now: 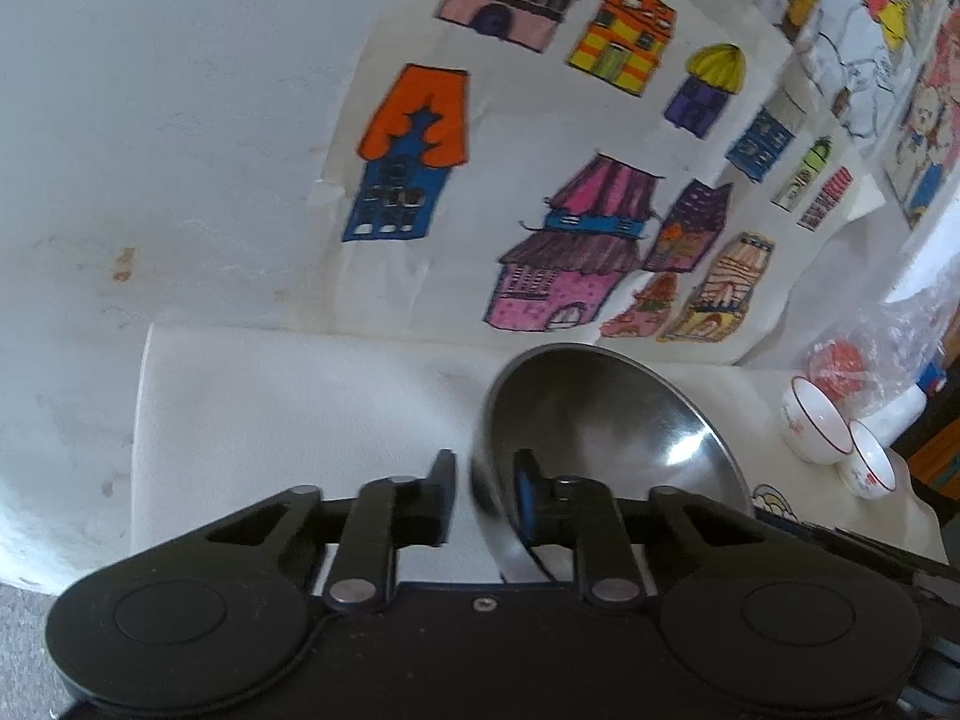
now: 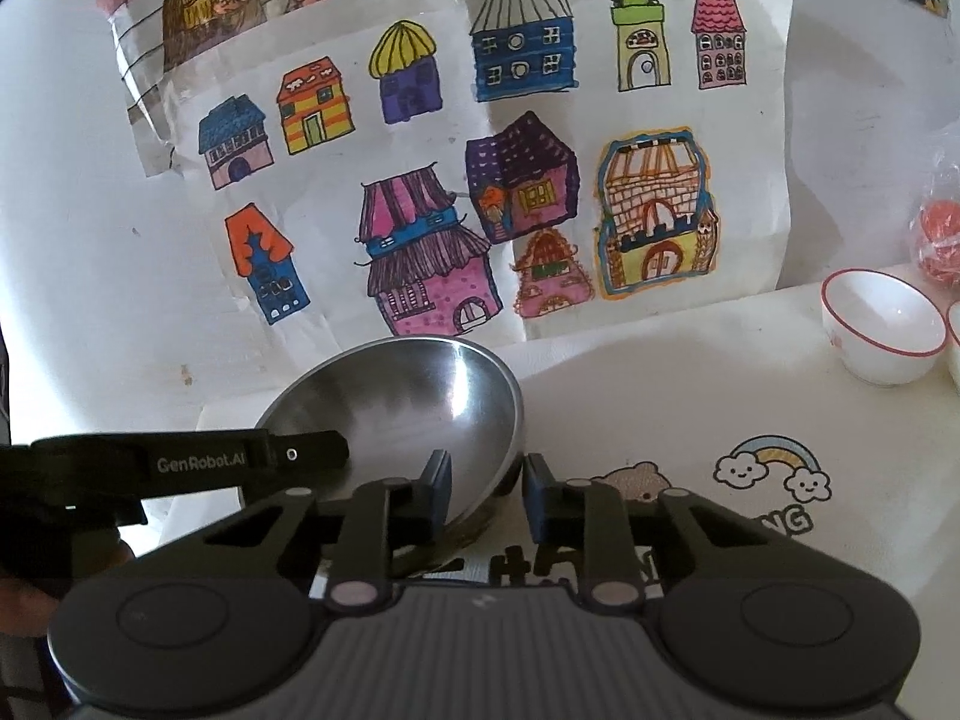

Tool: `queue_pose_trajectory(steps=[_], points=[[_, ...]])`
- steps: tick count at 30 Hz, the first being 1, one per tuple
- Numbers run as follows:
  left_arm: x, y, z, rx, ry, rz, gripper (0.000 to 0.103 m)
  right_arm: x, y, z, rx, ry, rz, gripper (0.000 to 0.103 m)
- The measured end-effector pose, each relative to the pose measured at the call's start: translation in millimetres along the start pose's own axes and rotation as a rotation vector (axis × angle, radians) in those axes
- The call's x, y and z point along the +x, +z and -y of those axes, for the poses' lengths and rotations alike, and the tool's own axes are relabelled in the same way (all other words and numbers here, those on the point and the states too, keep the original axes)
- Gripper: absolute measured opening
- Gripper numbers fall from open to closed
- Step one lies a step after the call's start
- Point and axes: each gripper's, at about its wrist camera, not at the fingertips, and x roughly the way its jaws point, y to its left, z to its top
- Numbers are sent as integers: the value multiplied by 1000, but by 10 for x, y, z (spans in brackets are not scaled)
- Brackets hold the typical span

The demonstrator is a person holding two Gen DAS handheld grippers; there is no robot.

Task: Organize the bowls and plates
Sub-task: 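Move both tools to the steel bowl and close them on its rim, then lift the steel bowl with both tools, set it on the plate stack, open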

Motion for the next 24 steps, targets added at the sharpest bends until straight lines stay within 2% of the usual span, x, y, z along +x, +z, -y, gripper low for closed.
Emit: queue_pose_trajectory(steps=[6, 15, 19, 24], points=[[-35, -29, 49, -5, 12, 22, 17, -123, 11, -37, -7, -29, 49, 20], [-415, -24, 266, 7, -42, 81, 17, -849, 13, -116, -16, -62, 150, 20], [-711, -79, 409, 27, -81, 101, 17, -1231, -106, -170, -13, -87, 173, 20], [-1095, -286, 559, 59, -117, 101, 17, -1691, -412, -234, 6, -120, 171, 20]])
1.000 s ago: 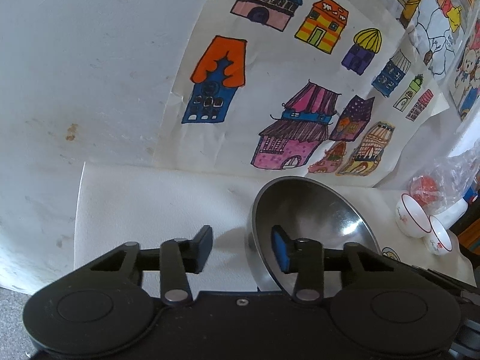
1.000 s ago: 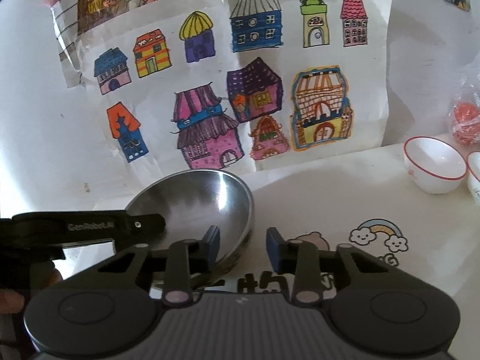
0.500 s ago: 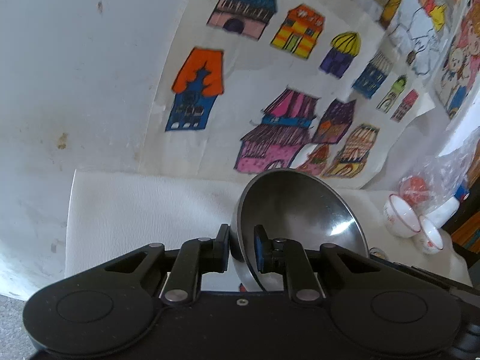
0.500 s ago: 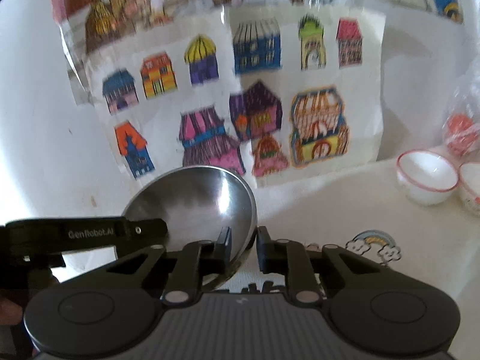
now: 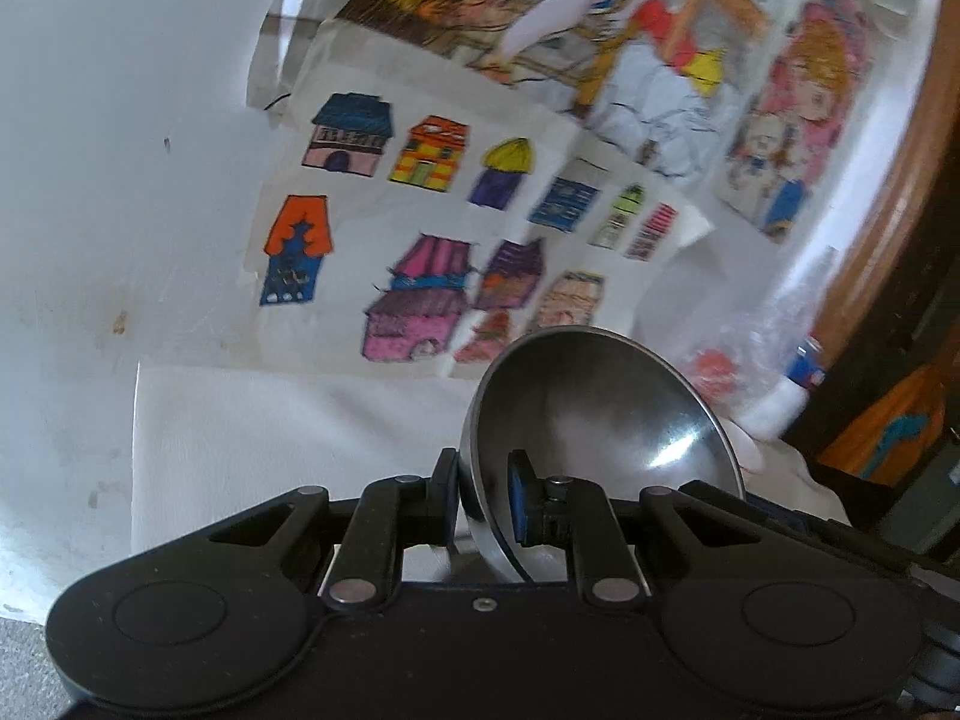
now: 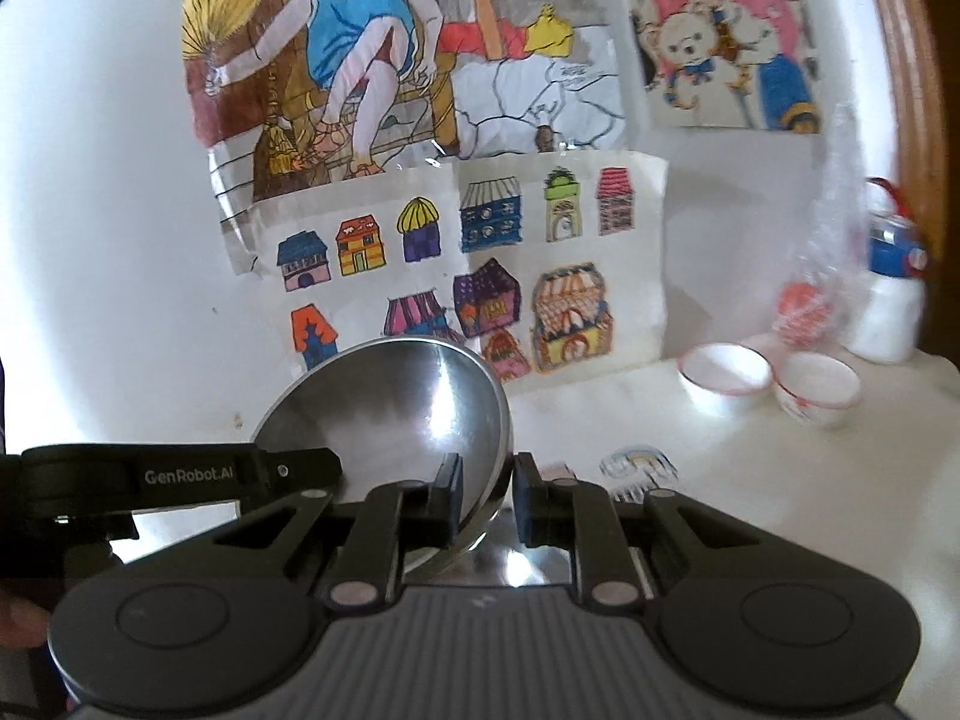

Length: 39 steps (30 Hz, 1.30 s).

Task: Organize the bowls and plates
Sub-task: 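Lift the steel bowl with both tools, set it on the plate stack, open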

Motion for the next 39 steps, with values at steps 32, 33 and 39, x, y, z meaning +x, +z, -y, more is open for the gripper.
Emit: queue_pose_trajectory(steps=[32, 33, 39], points=[[-846, -1335, -13, 61, -25, -299, 21, -820, -1196, -2, 161, 30, -178, 26], [-839, -1330, -19, 60, -26, -301, 21, -821, -1197, -3, 160, 30, -176, 26], [-865, -1341, -109, 47, -13, -289, 38, -860, -1179, -13, 150, 12, -150, 42]])
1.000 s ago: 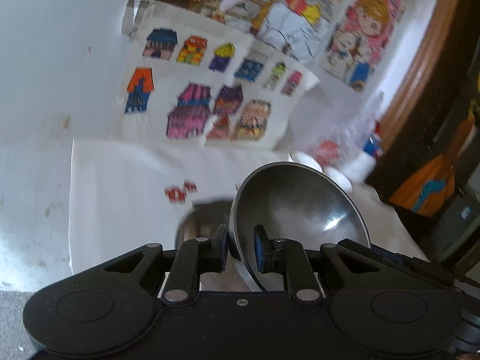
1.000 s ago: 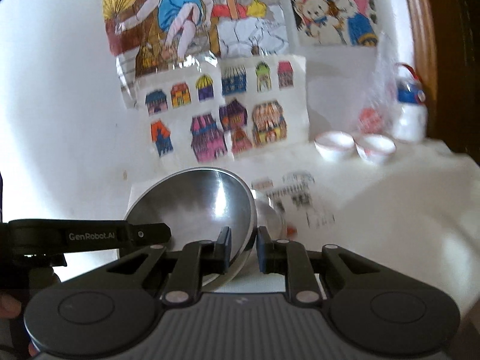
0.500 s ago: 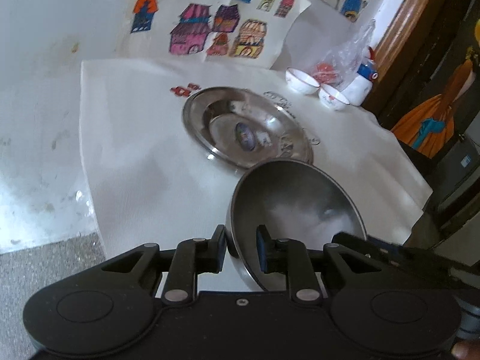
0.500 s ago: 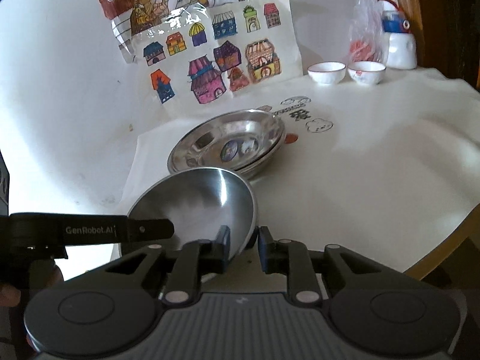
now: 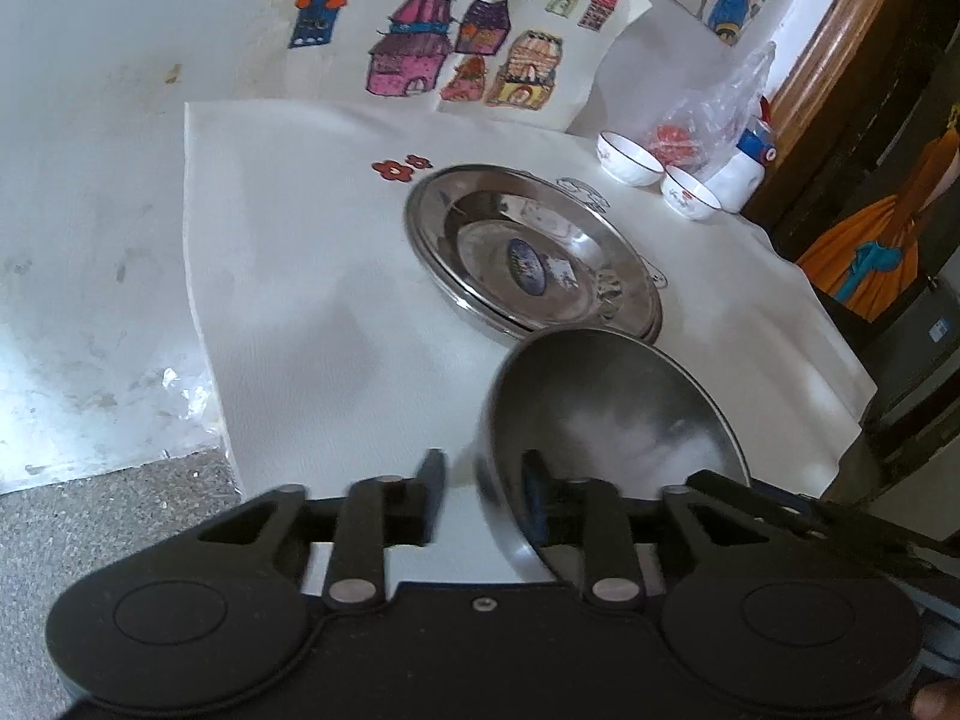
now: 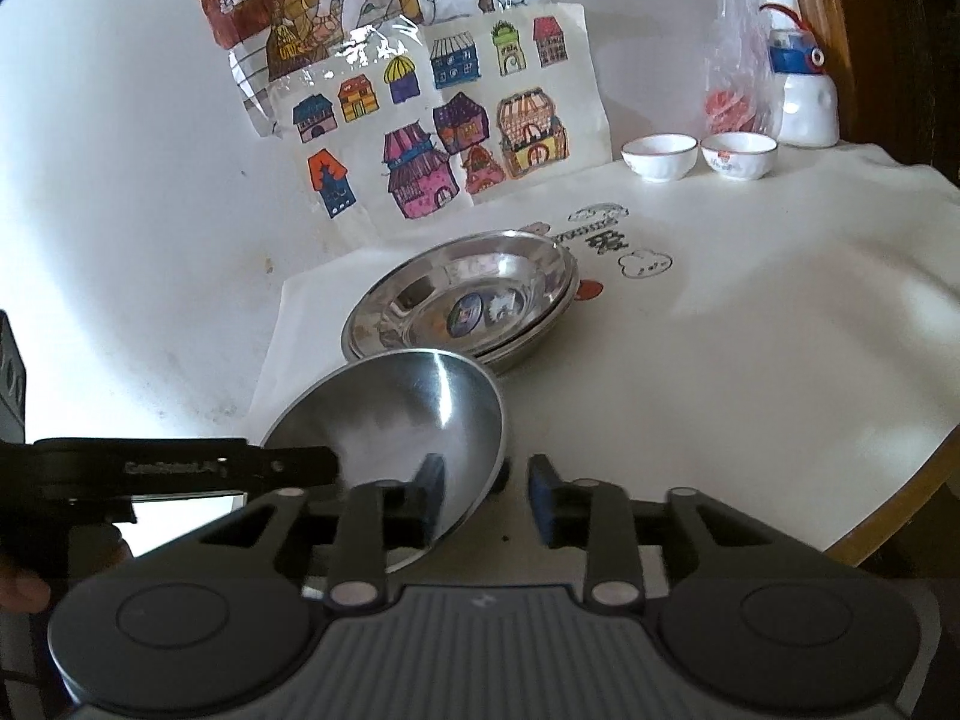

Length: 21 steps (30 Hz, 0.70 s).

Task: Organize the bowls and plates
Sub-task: 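Lift the steel bowl with both tools, set it on the plate stack, open, then move both tools toward the white red-rimmed bowls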

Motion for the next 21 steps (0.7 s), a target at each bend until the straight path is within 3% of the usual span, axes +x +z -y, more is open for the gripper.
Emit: queue_pose_trajectory(steps=[5, 11, 16, 21], points=[[-133, -16, -127, -22, 27, 61, 60, -74, 40, 60, 13, 1, 30, 65], [-278, 92, -217, -40, 60, 145, 75, -184, 119, 236, 44, 2, 92, 86], [-310, 305, -156, -25, 60, 197, 82, -238, 215, 482, 77, -13, 145, 95], [-190, 547, -53, -49, 20, 179, 95, -234, 278, 775, 117, -20, 181, 103]])
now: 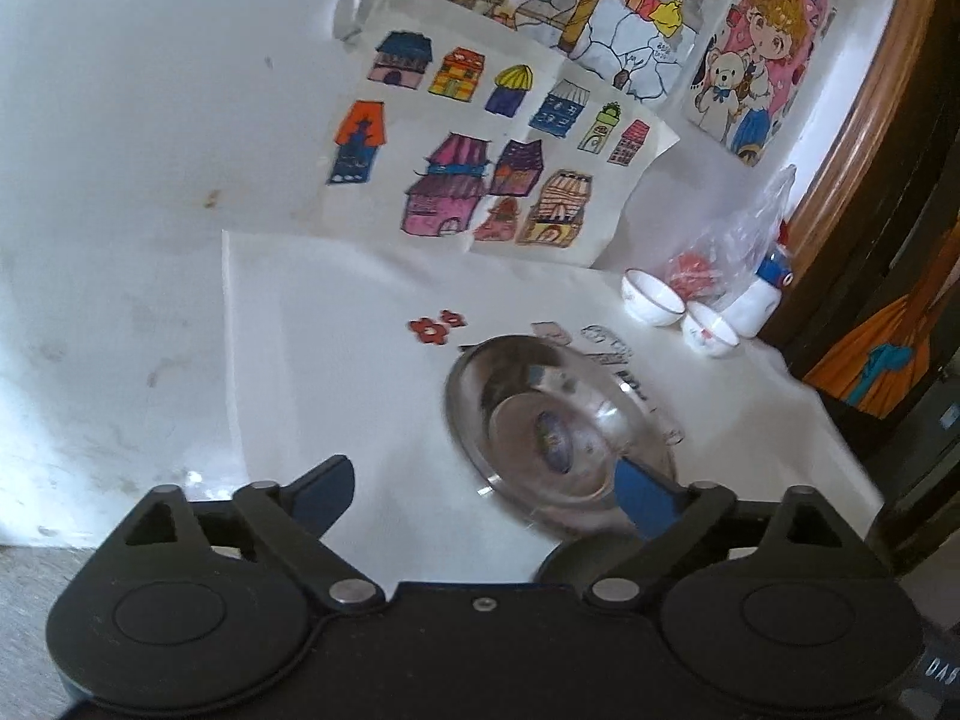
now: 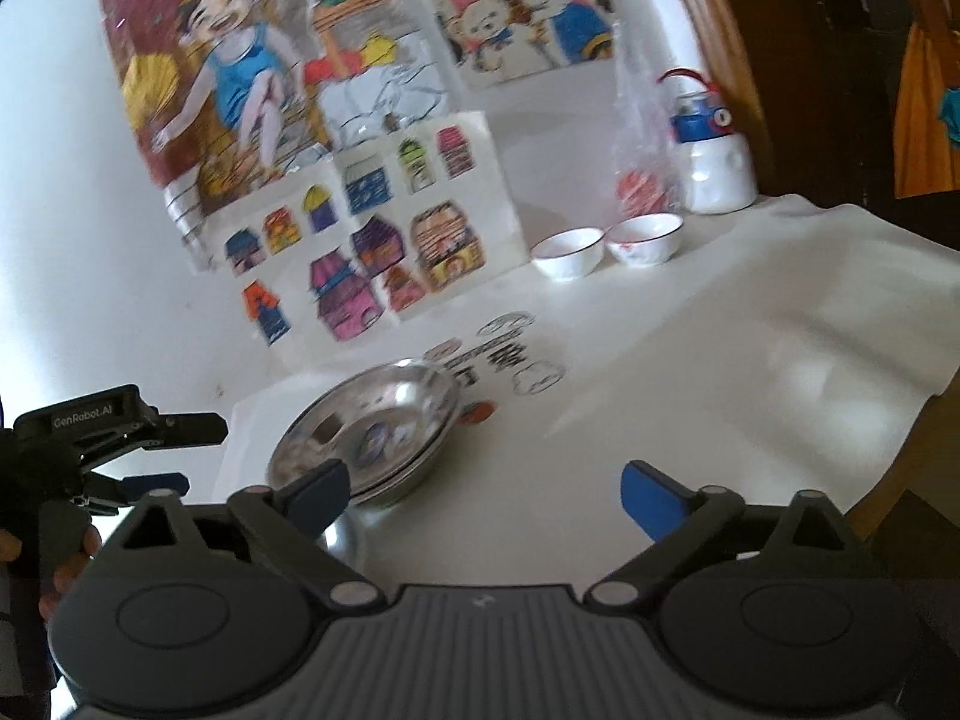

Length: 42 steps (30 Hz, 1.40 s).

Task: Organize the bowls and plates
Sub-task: 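Move both tools toward the white red-rimmed bowls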

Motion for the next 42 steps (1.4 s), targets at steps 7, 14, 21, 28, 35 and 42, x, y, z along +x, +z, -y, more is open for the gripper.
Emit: queue_pose_trajectory(steps=[7, 14, 21, 28, 35, 42], points=[[356, 206, 278, 33, 15, -48, 99, 145, 131, 414, 29, -12, 18, 103], [757, 378, 737, 79, 38, -118, 101, 260, 351, 848, -10, -55, 38, 103], [1272, 594, 1298, 196, 25, -161, 101, 486, 682, 1218, -36, -101, 53, 103], [1913, 746, 1760, 320, 0, -201, 101, 679, 1225, 1562, -84, -156, 84, 103], [2346, 865, 2063, 293, -33, -206, 101, 1277, 1753, 1825, -69, -104, 19, 103], [2746, 877, 2155, 187, -35, -246, 100, 2182, 2150, 2176, 71, -9, -75, 103]])
